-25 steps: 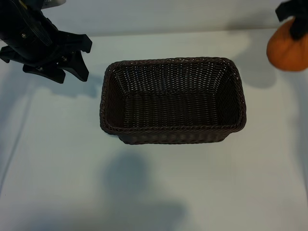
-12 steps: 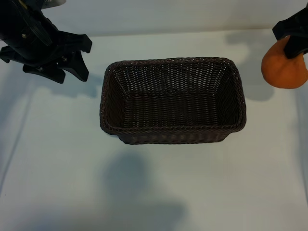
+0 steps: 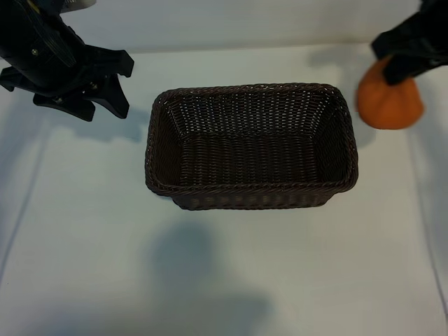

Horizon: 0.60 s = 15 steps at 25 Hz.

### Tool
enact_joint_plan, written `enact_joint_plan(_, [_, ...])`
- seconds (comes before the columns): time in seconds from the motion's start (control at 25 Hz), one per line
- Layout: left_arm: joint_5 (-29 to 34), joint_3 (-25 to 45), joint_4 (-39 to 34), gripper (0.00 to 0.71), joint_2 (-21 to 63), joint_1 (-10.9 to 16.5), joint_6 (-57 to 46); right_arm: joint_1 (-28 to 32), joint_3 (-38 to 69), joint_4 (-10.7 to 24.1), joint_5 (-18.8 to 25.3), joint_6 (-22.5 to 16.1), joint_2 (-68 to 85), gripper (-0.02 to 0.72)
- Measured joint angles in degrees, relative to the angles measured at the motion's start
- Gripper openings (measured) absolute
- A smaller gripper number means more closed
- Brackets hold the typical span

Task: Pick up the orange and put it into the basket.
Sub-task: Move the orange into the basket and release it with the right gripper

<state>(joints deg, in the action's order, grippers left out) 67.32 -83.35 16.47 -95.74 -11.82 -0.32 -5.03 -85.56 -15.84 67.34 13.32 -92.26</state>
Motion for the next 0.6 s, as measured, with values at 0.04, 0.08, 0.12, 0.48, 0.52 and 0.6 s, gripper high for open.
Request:
enact_joint_plan(0.04, [0.0, 0.0, 0.0, 0.526, 0.0, 0.0, 0.32, -1.42, 0.0, 0.0, -1.26, 0.0, 0.0, 0.108])
enact_joint_plan(0.08, [0.0, 0.0, 0.0, 0.526, 0.0, 0.0, 0.32, -3.21, 0.0, 0.0, -2.72, 0.0, 0.0, 0.108])
enact_joint_plan(0.12, [0.0, 0.0, 0.0, 0.526, 0.0, 0.0, 0.32, -5.03, 0.0, -0.15, -4.0, 0.02, 0.0, 0.108])
enact_joint_plan(0.48, [0.0, 0.0, 0.0, 0.526, 0.0, 0.0, 0.32, -19.22, 0.01, -0.22, -17.1, 0.73, 0.0, 0.108])
enact_joint_plan(0.52, [0.0, 0.0, 0.0, 0.526, 0.0, 0.0, 0.32, -20.35, 0.06, -0.22, -18.17, 0.77, 0.0, 0.108])
enact_joint_plan(0.6, [0.0, 0.0, 0.0, 0.526, 0.0, 0.0, 0.32, -21.72, 0.21, -0.33, -19.81, 0.87, 0.0, 0.108])
